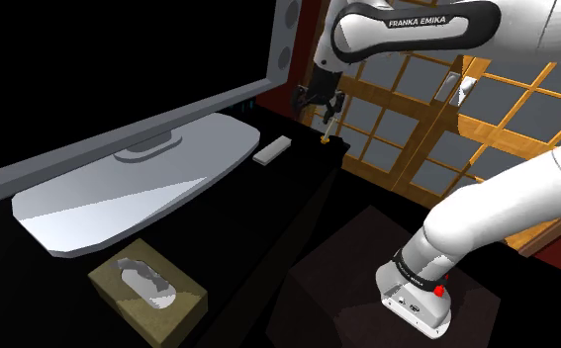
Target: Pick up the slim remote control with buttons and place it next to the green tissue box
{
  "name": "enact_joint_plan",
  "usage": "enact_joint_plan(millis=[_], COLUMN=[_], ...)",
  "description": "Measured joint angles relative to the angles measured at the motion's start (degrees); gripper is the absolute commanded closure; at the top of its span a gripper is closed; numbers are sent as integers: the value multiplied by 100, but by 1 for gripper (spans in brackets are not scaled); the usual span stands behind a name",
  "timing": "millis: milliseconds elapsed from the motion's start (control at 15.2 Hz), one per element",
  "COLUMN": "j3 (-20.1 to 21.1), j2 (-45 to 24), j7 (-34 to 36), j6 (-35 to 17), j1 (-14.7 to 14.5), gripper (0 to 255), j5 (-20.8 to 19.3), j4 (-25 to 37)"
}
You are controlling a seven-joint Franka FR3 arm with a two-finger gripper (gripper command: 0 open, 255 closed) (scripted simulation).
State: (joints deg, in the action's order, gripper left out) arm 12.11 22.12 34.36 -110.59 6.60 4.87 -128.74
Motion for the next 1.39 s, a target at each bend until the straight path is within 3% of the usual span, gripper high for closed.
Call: enact_joint_plan(millis=[528, 990, 1386], j3=[342, 265, 190], j2=[-1647, -3258, -3681], j7=[1811, 3342, 3581], j6=[-829, -1174, -1562], j1=[302, 331, 314], gripper=[0, 0, 0], j5=[-399, -899, -1028], j4=[586, 1595, 1589])
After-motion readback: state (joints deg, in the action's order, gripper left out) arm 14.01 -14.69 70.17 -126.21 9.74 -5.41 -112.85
